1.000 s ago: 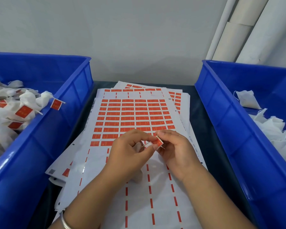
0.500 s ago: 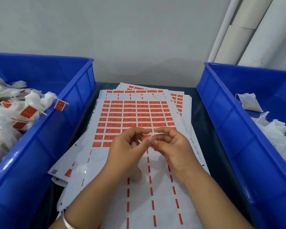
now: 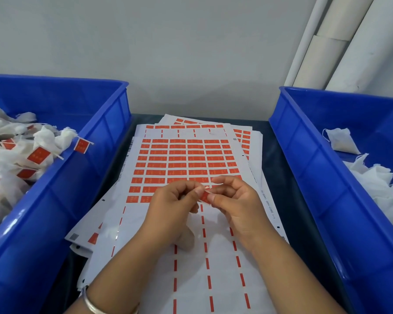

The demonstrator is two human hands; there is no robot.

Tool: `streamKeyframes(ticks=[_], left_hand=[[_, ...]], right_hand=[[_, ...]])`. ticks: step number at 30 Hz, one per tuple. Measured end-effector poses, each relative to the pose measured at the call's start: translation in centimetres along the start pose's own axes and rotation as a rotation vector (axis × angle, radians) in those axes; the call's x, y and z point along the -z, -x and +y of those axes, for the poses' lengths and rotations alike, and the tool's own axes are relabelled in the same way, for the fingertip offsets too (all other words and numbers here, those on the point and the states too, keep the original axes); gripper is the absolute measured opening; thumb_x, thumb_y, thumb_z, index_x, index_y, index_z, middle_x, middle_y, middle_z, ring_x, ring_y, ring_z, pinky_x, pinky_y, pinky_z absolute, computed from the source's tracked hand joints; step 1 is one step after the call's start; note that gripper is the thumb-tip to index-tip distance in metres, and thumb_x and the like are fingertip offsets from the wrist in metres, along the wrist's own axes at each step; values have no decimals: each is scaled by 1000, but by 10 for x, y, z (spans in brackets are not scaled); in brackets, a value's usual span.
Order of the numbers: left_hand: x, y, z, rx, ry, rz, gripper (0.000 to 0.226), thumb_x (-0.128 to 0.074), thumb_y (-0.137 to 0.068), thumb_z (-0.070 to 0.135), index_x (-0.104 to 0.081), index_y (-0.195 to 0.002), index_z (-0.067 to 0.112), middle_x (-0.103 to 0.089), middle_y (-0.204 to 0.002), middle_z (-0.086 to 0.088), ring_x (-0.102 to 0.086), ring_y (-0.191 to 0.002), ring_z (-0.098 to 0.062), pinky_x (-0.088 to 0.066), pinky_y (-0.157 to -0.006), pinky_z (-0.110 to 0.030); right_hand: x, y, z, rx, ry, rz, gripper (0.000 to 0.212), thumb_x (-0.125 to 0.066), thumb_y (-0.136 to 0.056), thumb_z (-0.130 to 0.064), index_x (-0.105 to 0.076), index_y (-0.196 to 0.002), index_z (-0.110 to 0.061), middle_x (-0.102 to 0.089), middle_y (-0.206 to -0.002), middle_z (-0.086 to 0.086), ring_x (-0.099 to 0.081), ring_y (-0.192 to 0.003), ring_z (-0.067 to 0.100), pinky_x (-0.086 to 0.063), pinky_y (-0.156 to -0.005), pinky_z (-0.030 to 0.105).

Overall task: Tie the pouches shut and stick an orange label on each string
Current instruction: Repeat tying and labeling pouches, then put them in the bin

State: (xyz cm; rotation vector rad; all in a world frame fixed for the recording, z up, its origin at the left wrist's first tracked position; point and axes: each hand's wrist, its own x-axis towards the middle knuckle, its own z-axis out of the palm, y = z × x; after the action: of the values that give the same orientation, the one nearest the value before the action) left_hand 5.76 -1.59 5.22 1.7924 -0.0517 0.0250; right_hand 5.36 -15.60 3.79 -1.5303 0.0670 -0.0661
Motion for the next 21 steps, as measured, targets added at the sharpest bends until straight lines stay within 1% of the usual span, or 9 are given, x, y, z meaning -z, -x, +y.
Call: streamKeyframes(ticks=[2,4,6,9,14,16,18,20,21], left_hand=[[1,-2,0,83,79,-1,21,-55,-91,30,-66,-75,37,-66,-64,20,-62,-64,-2,-45,-49,-10],[3,-3,-1,115,14,-34,15,-55,-90,35,-64,-80,39,-63,-74,24,-57,-74,-2,-45,-60,-16],[5,-4,-3,90,-188,-58,8,-61,-86,37,-61,-78,37,-57,-82,24,-55,-77,-3,-42,-56,-14],[6,-4,-5,77,-392,-44,14,-68,-80,41,-61,-73,32,-56,-81,17,-57,-72,-10,-41,-47,-12],[9,-6,-3,63,-372,-62,12,-65,-83,39,-59,-74,33,-58,-82,17,-57,-72,-8,-38,-44,-7],[13,-6,-1,62,-347,-47,11,-61,-85,39,-59,-76,34,-59,-80,18,-57,-71,-6,-38,-47,-7],[19,-4,4,63,-320,-21,10,-59,-86,39,-60,-77,33,-61,-77,16,-59,-71,-7,-40,-51,-9],[27,2,12,44,-279,12,10,-57,-86,38,-61,-78,32,-62,-74,14,-59,-69,-8,-41,-54,-11],[32,6,18,29,-256,38,10,-57,-86,37,-61,-79,32,-63,-73,14,-60,-68,-8,-41,-54,-11]], right_hand=[[2,-2,3,-30,-82,26,20,-72,-82,-9,-66,-94,-24,-74,-88,-6,-71,-89,13,-56,-81,28],[4,-5,7,-76,-219,48,19,-68,-84,-5,-67,-94,-22,-74,-90,-2,-71,-89,17,-55,-77,27],[6,-8,11,-126,-359,58,19,-65,-86,-3,-67,-94,-19,-74,-94,1,-72,-88,17,-54,-70,24],[6,-10,15,-164,-464,69,19,-62,-89,-3,-67,-97,-19,-74,-99,2,-72,-90,17,-54,-72,25],[7,-13,14,-173,-501,36,22,-63,-89,-7,-64,-108,-17,-73,-105,3,-70,-98,19,-54,-79,29],[5,-10,12,-148,-437,13,25,-68,-84,-14,-63,-108,-17,-73,-105,-1,-70,-99,17,-55,-77,26],[0,-5,10,-105,-227,8,30,-72,-76,-34,-65,-103,-23,-73,-100,-10,-70,-94,11,-55,-74,22],[-4,1,8,-65,-12,9,40,-69,-67,-53,-65,-99,-29,-72,-94,-18,-69,-88,3,-53,-70,19],[-5,3,8,-53,53,12,44,-66,-65,-58,-65,-98,-30,-71,-92,-20,-68,-86,1,-51,-68,16]])
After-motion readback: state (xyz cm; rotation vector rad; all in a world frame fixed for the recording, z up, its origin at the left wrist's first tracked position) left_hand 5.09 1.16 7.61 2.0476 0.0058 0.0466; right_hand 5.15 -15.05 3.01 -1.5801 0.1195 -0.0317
